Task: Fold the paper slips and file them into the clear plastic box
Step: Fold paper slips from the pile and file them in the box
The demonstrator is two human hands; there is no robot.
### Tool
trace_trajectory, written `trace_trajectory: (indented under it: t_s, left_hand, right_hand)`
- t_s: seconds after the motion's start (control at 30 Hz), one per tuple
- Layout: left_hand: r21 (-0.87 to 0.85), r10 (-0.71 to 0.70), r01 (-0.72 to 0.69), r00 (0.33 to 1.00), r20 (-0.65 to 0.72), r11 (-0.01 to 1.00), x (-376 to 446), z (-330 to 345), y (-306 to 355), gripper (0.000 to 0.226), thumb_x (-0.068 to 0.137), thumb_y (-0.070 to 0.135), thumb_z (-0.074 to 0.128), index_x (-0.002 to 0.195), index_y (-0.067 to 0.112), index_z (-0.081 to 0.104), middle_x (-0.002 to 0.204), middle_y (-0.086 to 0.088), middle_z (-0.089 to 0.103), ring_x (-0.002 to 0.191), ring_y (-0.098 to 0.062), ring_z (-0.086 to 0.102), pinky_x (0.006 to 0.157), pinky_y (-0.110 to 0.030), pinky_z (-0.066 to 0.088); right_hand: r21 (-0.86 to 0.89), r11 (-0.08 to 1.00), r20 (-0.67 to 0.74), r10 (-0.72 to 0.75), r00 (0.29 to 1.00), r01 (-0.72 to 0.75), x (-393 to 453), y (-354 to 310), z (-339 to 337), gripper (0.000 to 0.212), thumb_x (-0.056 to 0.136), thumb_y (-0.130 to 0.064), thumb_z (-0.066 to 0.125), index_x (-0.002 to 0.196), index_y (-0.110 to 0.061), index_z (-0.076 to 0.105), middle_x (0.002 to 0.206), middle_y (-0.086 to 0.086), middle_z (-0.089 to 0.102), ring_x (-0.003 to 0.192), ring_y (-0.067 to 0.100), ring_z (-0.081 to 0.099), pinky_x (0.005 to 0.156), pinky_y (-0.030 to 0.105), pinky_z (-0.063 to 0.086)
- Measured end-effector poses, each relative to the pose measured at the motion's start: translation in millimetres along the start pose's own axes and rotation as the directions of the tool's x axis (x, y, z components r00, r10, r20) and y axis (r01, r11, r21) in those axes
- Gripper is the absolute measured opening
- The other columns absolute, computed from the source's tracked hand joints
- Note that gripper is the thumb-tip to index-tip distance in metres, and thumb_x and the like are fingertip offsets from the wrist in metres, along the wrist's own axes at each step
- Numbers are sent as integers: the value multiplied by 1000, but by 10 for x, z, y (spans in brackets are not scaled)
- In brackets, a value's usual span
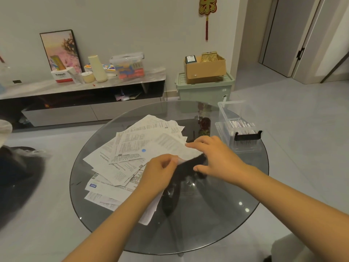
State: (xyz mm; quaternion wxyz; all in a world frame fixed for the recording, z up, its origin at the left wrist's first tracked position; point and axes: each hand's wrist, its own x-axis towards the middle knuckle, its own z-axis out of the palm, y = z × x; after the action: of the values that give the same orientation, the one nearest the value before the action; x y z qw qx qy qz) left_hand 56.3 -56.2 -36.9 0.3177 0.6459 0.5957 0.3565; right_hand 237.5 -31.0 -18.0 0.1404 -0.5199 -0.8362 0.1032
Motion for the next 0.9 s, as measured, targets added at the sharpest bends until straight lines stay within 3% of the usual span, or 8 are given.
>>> trace_trajectory:
  t_s: [0.1,0.17,0.2,0.3,0.43,0.63,0.77,0.9]
  left_hand:
    - [7,-15,15,1000,6,1000,-155,-59,-6,24,97,26,45,83,22,64,78,10,60,75,-6,53,66,-21,41]
    - [-56,-47,46,999,-3,997,-221,-102,-54,26,97,28,44,80,20,62,78,7,60,76,-10,55,73,-32,51]
    - [-88,-59,58,998,-3,994,-249,-119,-79,26,96,32,45,81,21,63,83,6,62,81,-11,59,80,-39,53]
    - [-154,-85,82,996,-15,985,-337,-138,-110,24,89,44,46,84,29,64,92,7,68,92,-15,63,86,-49,52]
    - [-182,-101,91,994,-45,979,-365,-145,-113,14,90,32,59,102,28,58,105,9,67,92,-5,64,78,-32,56]
    - [-117,-103,96,993,-53,988,-329,-85,-145,63,84,15,68,134,29,32,107,15,55,89,-4,62,59,-8,49]
    - [52,-36,38,999,-38,998,-295,-40,-217,99,78,15,75,148,32,7,126,10,45,107,-7,52,84,-22,51]
    - [239,42,-45,999,17,970,-284,-36,-292,94,78,25,73,148,33,11,147,4,22,133,-15,30,106,-40,38]
  right_hand:
    - [-79,997,122,15,992,-5,-43,35,-16,34,82,-37,66,115,-33,60,128,-10,49,121,17,34,100,31,27]
    - [-9,998,159,60,986,-59,-90,23,-42,6,79,-35,67,84,-31,66,100,-5,62,105,22,48,85,29,38]
    - [60,993,184,86,979,-98,-107,18,-66,9,78,-33,67,79,-24,66,88,-1,65,92,22,55,73,26,41]
    - [243,954,259,113,959,-178,-162,-21,-131,20,78,-30,69,90,-14,67,85,4,70,78,19,65,62,27,49]
    - [298,932,229,141,963,-207,-160,-58,-116,29,79,-31,70,96,-9,64,93,8,67,82,21,62,68,28,48]
    - [412,861,122,271,955,-297,-41,-46,100,32,80,-26,69,106,-22,52,104,-4,60,91,13,56,61,16,41]
    - [374,867,125,306,944,-331,-13,-63,202,57,76,-24,74,122,-23,42,112,-4,58,92,13,54,65,21,43]
    - [260,905,129,313,941,-336,-29,-49,248,93,73,-30,77,144,-23,18,120,1,55,105,22,54,86,36,49]
